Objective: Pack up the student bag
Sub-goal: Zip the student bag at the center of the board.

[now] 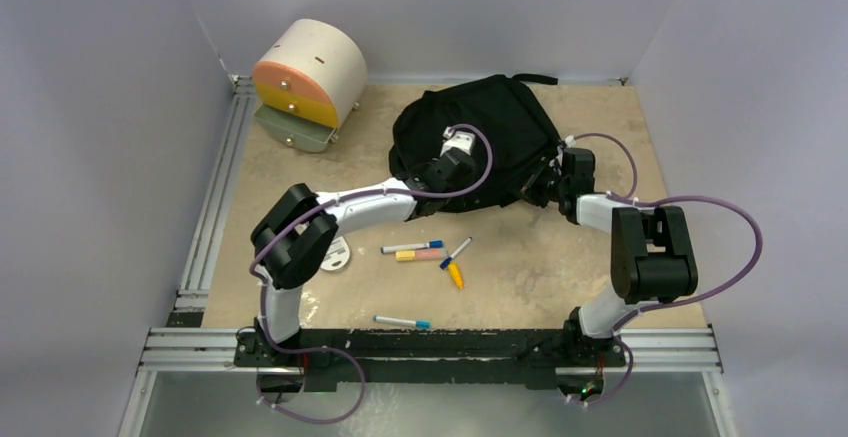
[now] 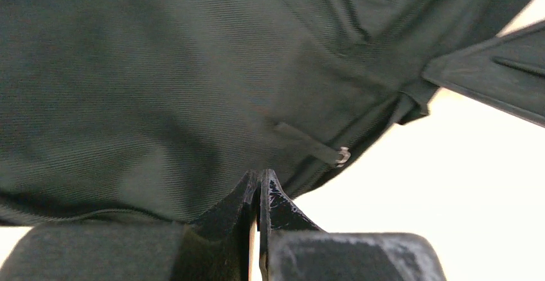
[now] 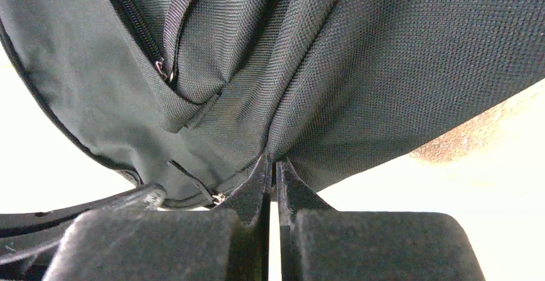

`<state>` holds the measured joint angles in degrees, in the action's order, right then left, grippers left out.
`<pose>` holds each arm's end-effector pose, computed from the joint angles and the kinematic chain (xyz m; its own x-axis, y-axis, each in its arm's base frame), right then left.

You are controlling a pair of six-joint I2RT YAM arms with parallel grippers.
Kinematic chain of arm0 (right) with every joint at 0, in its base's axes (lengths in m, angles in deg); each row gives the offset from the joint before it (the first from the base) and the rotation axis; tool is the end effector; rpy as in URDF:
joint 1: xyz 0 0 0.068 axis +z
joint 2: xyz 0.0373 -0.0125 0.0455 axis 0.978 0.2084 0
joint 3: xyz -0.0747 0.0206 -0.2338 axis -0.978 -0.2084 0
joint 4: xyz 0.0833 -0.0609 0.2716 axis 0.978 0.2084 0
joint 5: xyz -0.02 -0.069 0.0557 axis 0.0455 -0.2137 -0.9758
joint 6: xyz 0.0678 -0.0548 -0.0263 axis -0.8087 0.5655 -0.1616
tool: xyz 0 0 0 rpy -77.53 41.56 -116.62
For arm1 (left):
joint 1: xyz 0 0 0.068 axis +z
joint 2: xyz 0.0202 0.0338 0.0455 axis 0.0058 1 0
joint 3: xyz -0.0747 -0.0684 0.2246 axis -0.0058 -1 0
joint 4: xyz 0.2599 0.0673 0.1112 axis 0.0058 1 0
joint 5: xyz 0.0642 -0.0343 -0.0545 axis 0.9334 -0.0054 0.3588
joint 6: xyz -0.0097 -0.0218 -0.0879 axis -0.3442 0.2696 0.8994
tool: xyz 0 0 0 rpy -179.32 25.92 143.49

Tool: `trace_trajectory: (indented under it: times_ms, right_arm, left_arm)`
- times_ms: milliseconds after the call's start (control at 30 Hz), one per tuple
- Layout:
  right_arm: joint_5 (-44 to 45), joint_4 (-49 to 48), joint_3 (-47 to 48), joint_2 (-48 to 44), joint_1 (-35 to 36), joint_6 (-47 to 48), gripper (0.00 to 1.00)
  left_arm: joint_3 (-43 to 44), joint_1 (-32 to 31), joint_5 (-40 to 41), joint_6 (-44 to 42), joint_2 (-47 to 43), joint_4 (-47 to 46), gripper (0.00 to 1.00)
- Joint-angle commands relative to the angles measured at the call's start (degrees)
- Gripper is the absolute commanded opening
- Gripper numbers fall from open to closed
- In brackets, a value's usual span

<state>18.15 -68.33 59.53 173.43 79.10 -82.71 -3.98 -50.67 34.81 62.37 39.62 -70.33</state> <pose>0.3697 0.0406 0.0888 -0.6432 0.6157 -0.4552 0.1124 0.6640 0.7393 0.3245 -0.3580 0.1340 -0.6506 0.0780 -0.7554 0.3026 0.9389 -0.1638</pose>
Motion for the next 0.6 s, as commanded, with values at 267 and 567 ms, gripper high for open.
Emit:
trace_trajectory:
  times_ms: [267, 567]
  right_arm:
    - [3.76, 1.52, 0.39, -1.46, -0.15, 0.41, 0.0]
    - [2.04, 0.91, -0.15, -0.97, -0.15, 1.19, 0.0]
  left_arm:
    - [-5.83, 4.21, 0.66, -2.29, -10.16, -1.74, 0.0]
    - [-0.07, 4.02, -18.07, -13.38, -4.48, -6.5, 0.38]
